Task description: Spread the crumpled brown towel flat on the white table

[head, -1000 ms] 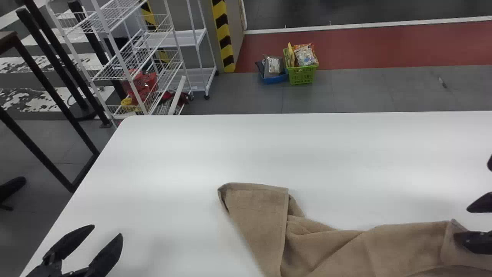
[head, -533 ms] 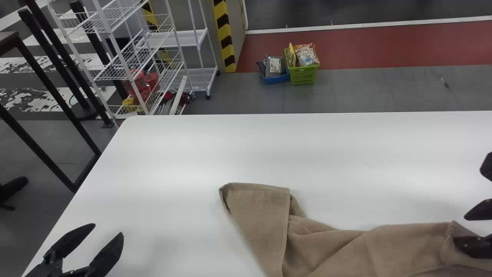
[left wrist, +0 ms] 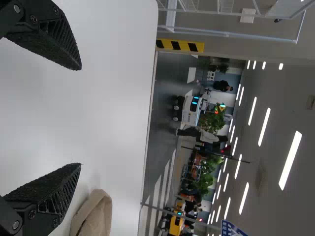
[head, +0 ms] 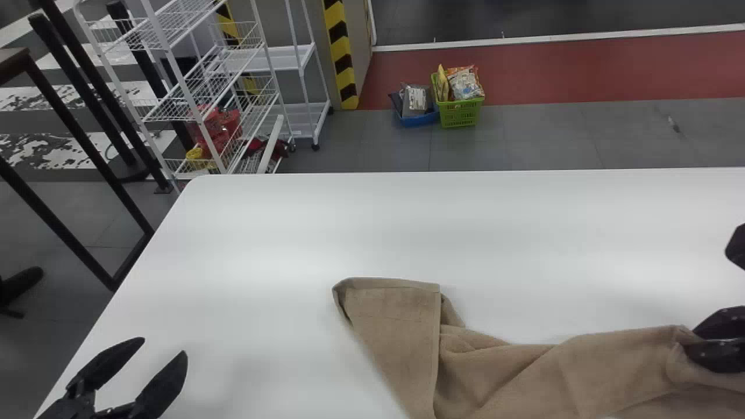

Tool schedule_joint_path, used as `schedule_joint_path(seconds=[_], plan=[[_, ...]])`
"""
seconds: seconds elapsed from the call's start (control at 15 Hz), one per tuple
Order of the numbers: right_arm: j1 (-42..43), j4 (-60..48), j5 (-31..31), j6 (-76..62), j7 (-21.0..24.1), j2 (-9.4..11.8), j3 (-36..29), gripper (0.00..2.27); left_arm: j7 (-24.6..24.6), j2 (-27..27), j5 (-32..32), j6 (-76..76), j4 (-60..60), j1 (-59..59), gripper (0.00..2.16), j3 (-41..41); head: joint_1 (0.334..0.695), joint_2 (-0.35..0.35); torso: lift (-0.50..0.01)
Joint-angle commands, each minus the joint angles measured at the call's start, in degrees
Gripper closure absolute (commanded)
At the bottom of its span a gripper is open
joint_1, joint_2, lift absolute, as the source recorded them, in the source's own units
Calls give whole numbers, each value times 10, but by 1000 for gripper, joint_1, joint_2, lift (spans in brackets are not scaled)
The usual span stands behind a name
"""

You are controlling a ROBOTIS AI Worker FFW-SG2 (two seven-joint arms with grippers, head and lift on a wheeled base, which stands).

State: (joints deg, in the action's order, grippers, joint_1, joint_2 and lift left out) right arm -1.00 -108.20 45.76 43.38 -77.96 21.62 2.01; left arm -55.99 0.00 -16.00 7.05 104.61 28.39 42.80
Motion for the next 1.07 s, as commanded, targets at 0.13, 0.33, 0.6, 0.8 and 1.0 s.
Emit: schedule_joint_path(seconds=[0.13, 0.33, 0.6, 0.8, 1.0], plan=[[-1, -9, -20, 2, -4, -1, -23, 849, 0, -1, -4, -1, -1, 0, 124, 0, 695, 194, -123], [-13, -35, -56, 0, -4, 3, -53, 1119, 0, -1, -5, -1, -2, 0, 124, 4, 695, 188, -123], [-38, -44, -90, -14, -4, 3, -97, 1119, 0, -1, -4, -1, -5, -2, 124, 1, 695, 181, -123], [-89, -123, -214, -5, -4, 29, -182, 1119, 0, -1, -4, -1, -5, -3, 124, 1, 695, 164, -123], [-211, -230, -243, -21, -4, 42, -221, 1119, 1, -1, -2, -1, -10, -9, 124, 0, 695, 153, -123]])
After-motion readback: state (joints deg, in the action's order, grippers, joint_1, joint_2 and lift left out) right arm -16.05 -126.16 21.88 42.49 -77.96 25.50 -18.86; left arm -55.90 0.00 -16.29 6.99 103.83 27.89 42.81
